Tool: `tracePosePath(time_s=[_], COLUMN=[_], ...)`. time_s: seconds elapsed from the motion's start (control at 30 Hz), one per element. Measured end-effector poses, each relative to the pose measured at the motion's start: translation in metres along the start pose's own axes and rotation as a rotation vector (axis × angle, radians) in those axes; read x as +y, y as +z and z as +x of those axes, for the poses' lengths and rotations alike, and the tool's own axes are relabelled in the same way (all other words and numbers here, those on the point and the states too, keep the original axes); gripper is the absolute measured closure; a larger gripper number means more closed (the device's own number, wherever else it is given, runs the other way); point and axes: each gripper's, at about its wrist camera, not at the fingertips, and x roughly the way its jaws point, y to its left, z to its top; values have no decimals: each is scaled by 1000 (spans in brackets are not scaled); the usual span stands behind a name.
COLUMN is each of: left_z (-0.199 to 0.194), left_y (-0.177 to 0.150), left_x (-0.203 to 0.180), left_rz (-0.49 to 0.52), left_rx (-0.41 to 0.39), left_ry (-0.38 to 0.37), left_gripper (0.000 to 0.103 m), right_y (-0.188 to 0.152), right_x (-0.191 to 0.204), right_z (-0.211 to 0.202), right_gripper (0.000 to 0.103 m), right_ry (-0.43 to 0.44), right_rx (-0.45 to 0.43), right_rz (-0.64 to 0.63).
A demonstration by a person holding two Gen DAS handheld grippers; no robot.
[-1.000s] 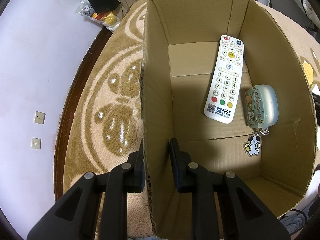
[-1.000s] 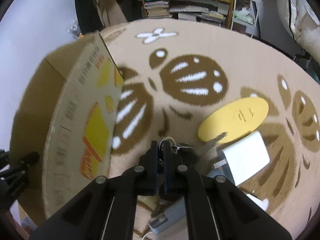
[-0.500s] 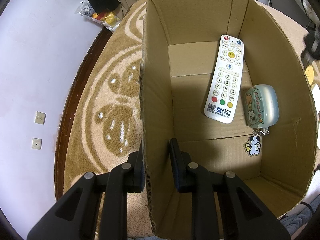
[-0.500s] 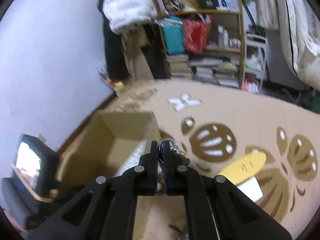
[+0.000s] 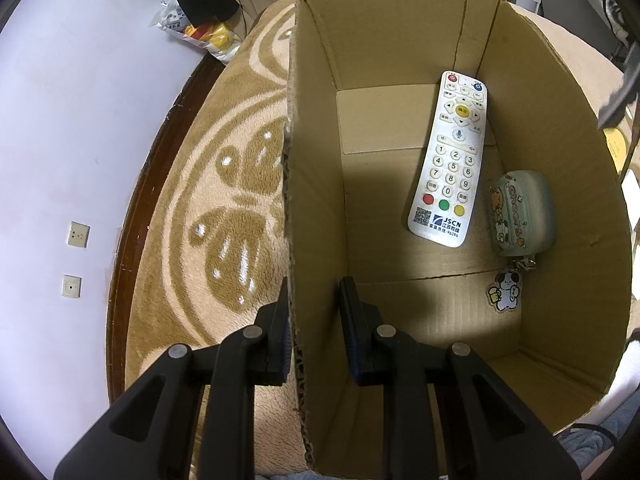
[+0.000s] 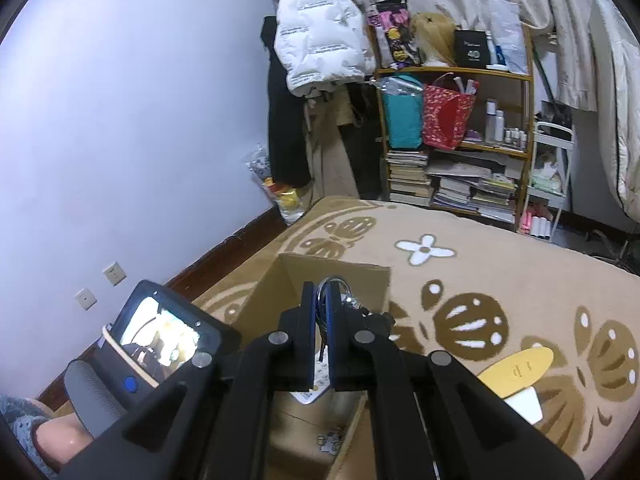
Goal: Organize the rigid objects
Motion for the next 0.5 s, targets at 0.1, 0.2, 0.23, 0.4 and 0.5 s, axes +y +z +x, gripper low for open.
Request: tracePosePath(time_s=[0.1, 0.2, 0.23, 0.4, 0.5], left_z=[0, -1, 0, 0, 1], left_y=[0, -1, -1, -1, -1], left_x=[0, 1, 2, 2, 2], left_rz=[1, -3, -4, -1, -1], left_rx=[-3, -2, -2, 1, 0], left_ry=[0, -5, -7, -8, -8], left_gripper=[82, 82, 82, 82, 82], right_y=[-9, -19, -21, -21, -21], right_x=[0, -1, -1, 2, 6], right_z=[12, 22, 24, 24, 24], right_gripper=[98, 98, 98, 98, 98], right_ry=[27, 33, 41, 81, 64], right_rx=[38, 73, 78, 74, 78], right_rz=[3, -1, -3, 3, -19])
